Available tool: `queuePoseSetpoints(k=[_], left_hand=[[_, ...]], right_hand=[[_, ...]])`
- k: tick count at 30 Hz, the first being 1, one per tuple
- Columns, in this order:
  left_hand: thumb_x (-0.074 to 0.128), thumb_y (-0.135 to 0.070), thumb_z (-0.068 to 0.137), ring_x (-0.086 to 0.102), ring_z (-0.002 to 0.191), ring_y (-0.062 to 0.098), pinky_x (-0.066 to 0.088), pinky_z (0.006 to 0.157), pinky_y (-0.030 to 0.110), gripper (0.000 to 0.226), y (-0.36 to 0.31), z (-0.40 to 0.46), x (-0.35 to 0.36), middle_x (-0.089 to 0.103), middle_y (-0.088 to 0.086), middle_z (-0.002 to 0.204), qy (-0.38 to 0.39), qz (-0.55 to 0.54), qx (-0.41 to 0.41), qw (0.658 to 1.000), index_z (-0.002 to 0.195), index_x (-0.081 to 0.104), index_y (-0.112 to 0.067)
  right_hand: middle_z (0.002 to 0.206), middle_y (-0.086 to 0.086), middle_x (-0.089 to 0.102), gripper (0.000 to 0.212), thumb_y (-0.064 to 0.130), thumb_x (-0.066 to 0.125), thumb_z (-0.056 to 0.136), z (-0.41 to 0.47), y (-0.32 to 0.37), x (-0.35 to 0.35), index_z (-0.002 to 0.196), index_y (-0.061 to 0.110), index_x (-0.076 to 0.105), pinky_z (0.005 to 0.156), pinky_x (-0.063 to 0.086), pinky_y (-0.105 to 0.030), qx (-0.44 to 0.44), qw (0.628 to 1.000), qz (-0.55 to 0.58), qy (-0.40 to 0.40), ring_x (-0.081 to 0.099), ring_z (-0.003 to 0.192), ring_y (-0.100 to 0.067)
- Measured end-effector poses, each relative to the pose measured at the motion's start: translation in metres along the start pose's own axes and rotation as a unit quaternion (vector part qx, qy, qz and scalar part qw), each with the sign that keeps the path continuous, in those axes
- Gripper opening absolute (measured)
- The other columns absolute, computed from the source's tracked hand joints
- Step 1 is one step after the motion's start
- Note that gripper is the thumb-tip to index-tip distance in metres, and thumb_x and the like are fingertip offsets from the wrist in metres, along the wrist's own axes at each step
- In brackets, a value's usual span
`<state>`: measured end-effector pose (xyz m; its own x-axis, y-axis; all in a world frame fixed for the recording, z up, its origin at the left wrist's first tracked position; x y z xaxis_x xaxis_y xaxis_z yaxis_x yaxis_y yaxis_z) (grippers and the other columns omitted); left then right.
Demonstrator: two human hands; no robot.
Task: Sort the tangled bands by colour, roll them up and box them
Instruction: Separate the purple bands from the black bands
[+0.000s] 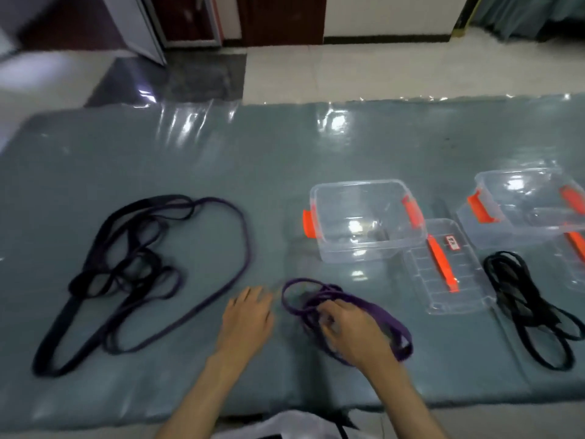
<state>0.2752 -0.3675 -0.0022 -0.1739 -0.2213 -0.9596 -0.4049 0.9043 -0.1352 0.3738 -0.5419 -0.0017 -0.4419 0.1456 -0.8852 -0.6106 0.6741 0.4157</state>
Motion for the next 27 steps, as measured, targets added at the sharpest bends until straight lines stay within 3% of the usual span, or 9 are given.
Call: queuePoseSetpoints(k=[4, 9, 13, 15, 18, 21, 23, 25, 27], left_hand=[[0.053, -0.027, 0.103, 0.047, 0.141, 0.025, 0.04, 0.111, 0.041, 0.042, 0.099, -0.03, 0.01, 0.051, 0.0, 0.152, 0.004, -0.045, -0.045, 0.998, 0.144, 0.058, -0.021], [0.053, -0.027, 0.1, 0.044, 0.143, 0.026, 0.039, 0.11, 0.04, 0.044, 0.221, -0.059, 0.031, 0.046, 0.003, 0.152, 0.039, -0.04, -0.092, 0.994, 0.144, 0.052, -0.023], [0.066, -0.029, 0.097, 0.008, 0.161, 0.036, 0.022, 0.125, 0.058, 0.071, 0.305, -0.077, 0.063, -0.006, 0.007, 0.177, 0.102, -0.038, -0.162, 0.981, 0.159, 0.032, -0.033], [0.072, -0.035, 0.095, -0.002, 0.161, 0.042, 0.017, 0.125, 0.064, 0.083, 0.332, -0.083, 0.081, -0.015, 0.009, 0.175, 0.142, -0.049, -0.184, 0.971, 0.162, 0.023, -0.034], [0.071, -0.043, 0.094, 0.026, 0.152, 0.04, 0.036, 0.119, 0.058, 0.072, 0.356, -0.089, 0.09, 0.016, 0.011, 0.168, 0.131, -0.083, -0.185, 0.97, 0.155, 0.035, -0.029], [0.066, -0.026, 0.098, 0.059, 0.127, 0.028, 0.052, 0.101, 0.041, 0.038, 0.362, -0.087, 0.081, 0.055, 0.005, 0.141, 0.052, -0.105, -0.139, 0.983, 0.135, 0.061, -0.021], [0.066, -0.021, 0.098, 0.066, 0.115, 0.023, 0.054, 0.094, 0.035, 0.031, 0.352, -0.083, 0.073, 0.067, 0.003, 0.13, 0.031, -0.149, -0.086, 0.985, 0.129, 0.067, -0.019], [0.07, -0.028, 0.097, 0.067, 0.113, 0.022, 0.053, 0.092, 0.033, 0.031, 0.332, -0.081, 0.064, 0.071, 0.001, 0.126, 0.052, -0.199, -0.019, 0.978, 0.126, 0.066, -0.019], [0.072, -0.032, 0.095, 0.068, 0.106, 0.023, 0.054, 0.086, 0.035, 0.031, 0.306, -0.084, 0.055, 0.073, 0.001, 0.118, 0.088, -0.245, 0.054, 0.964, 0.12, 0.059, -0.021]], right_hand=[[0.121, 0.0, 0.069, 0.029, 0.034, 0.058, 0.101, 0.016, 0.079, 0.044, 0.127, 0.024, 0.065, 0.089, 0.053, -0.039, -0.006, 0.999, 0.016, 0.027, 0.068, 0.111, -0.026], [0.118, 0.002, 0.073, 0.032, 0.029, 0.064, 0.098, 0.036, 0.169, 0.091, 0.129, 0.026, 0.067, 0.09, 0.055, -0.037, 0.007, 0.997, 0.062, 0.035, 0.07, 0.107, -0.023], [0.117, 0.0, 0.073, 0.031, 0.026, 0.066, 0.098, 0.043, 0.223, 0.125, 0.129, 0.023, 0.067, 0.088, 0.053, -0.034, 0.014, 0.995, 0.093, 0.035, 0.071, 0.104, -0.022], [0.119, 0.001, 0.072, 0.036, 0.027, 0.065, 0.098, 0.041, 0.241, 0.141, 0.134, 0.026, 0.064, 0.088, 0.053, -0.034, 0.014, 0.995, 0.095, 0.037, 0.071, 0.105, -0.021], [0.122, 0.003, 0.069, 0.049, 0.03, 0.065, 0.097, 0.036, 0.256, 0.159, 0.144, 0.032, 0.053, 0.09, 0.055, -0.036, 0.027, 0.994, 0.098, 0.046, 0.069, 0.106, -0.019], [0.122, 0.001, 0.067, 0.057, 0.031, 0.067, 0.097, 0.037, 0.257, 0.177, 0.15, 0.033, 0.047, 0.093, 0.055, -0.037, 0.067, 0.988, 0.123, 0.064, 0.069, 0.102, -0.021], [0.124, -0.003, 0.064, 0.062, 0.032, 0.069, 0.098, 0.04, 0.256, 0.193, 0.154, 0.03, 0.041, 0.096, 0.054, -0.036, 0.115, 0.972, 0.188, 0.086, 0.068, 0.103, -0.022], [0.131, -0.008, 0.062, 0.073, 0.041, 0.07, 0.099, 0.043, 0.258, 0.206, 0.16, 0.029, 0.03, 0.103, 0.051, -0.036, 0.183, 0.934, 0.29, 0.097, 0.066, 0.114, -0.024], [0.134, -0.008, 0.061, 0.083, 0.052, 0.067, 0.097, 0.044, 0.263, 0.218, 0.163, 0.033, 0.02, 0.104, 0.052, -0.044, 0.26, 0.863, 0.423, 0.09, 0.064, 0.12, -0.026]])
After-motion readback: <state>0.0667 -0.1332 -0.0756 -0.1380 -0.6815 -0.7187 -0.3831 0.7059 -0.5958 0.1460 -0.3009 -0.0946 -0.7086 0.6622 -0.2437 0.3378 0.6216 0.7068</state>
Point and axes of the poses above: each hand's wrist, its own z-axis towards the middle knuckle, its own x-axis out of the palm, y = z × x, the point moved 8 cm from there along z, towards the middle knuckle
